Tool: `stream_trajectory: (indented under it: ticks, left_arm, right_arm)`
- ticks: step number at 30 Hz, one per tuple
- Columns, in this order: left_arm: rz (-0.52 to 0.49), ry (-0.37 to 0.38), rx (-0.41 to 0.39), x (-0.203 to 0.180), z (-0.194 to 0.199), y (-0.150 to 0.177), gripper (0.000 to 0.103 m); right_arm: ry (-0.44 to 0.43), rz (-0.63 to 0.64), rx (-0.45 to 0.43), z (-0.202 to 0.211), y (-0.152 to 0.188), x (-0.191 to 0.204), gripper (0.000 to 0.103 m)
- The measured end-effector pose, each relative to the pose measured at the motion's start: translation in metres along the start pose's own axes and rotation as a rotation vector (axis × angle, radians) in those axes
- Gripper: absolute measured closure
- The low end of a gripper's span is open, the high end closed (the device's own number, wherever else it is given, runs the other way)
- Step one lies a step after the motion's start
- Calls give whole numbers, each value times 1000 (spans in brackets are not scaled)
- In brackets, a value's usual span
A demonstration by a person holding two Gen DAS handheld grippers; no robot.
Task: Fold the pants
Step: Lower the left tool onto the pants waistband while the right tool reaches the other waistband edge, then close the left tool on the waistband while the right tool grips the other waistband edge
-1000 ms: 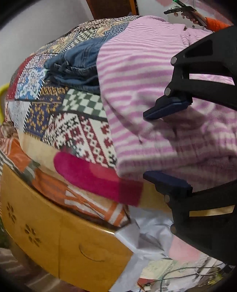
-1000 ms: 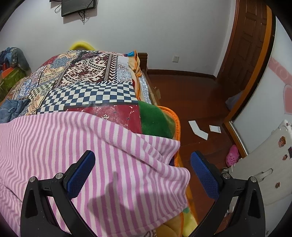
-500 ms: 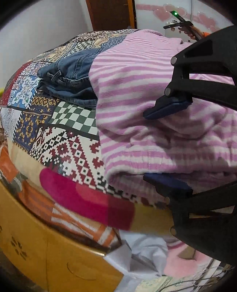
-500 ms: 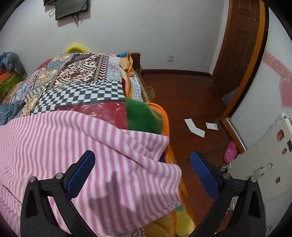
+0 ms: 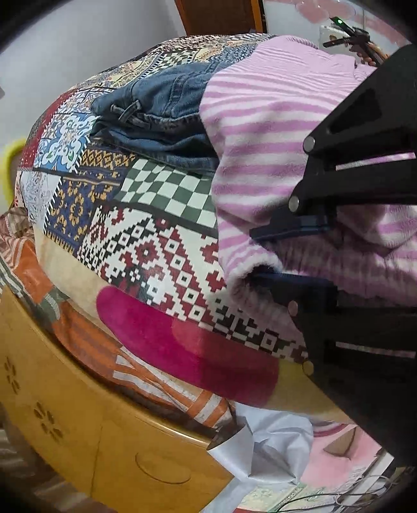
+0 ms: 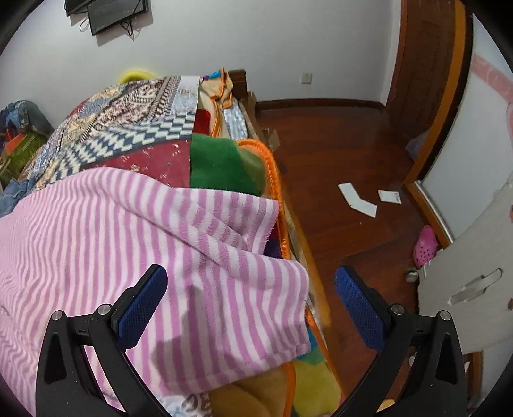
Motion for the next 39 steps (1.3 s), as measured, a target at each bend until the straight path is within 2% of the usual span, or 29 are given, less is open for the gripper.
stream_trajectory:
  ticks: [3,6,9,12,15,16,18,20,25,28,29,33,34,36,37,39]
  left_arm:
    - [-34,-42,-31,-5,6,3,86]
    - [-54,-75,-63,-10,17,4,87]
    - [-94,-121,-113,-14,32,5,88]
    - [-99,-132,-156,-17,45,4,88]
    - [-88,-132,-152,-20,46,5,88]
    - [-88,-136,-144,-21,44,7,88]
    - [-87,-148,-116,-22,37,10,88]
    - [-87,-158,-95,-22,30,14,88]
    - [-87,-174,-83,-22,23,18,88]
    - [-77,-176,-81,-20,22,17,88]
    - [-76,-177,-82,-20,21,17,88]
    - [-64,-171,-90,-19,20,17,88]
    - [-59,-169,-92,-18,20,18,88]
    - [-53,-166,-90,-16,19,18,87]
    - [-52,-164,-89,-15,19,19,86]
    - [-52,-162,-86,-12,20,19,85]
  right_arm:
    - [77,35,19,-17,-9,0,0]
    - [-15,3,13,-20,-19,-6,0]
    - [-80,-58,-30,-11,-29,-19,0]
    - [-65,-80,-46,-11,-41,-32,0]
    - [-73,-54,-20,-25,-46,-31,13]
    - [-77,-46,-11,-29,-46,-29,22]
    - [-96,-29,8,-40,-41,-23,27]
    - [-126,-21,5,-44,-36,-17,37]
    - [-201,-56,11,-50,-29,-16,40]
    - [-279,-78,20,-46,-25,-15,53]
    - [-292,-73,20,-45,-23,-13,56]
    - [-292,-72,43,-54,-21,-5,57]
    - [-290,-68,43,-56,-22,-3,61]
    - [-278,-44,32,-54,-24,2,78]
    - [-255,-23,26,-51,-25,5,94]
    - [-190,24,0,-44,-26,11,96]
Point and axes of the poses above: each gripper's, at about its wrist camera, not at the fingertips, and z roughly against the way its jaws point, x to its left, y to its underside, the point moved 7 cm from there along -z, roughly the way its jaws point, and after that the axes turned 2 degrees about x, right-handed, at the moved point
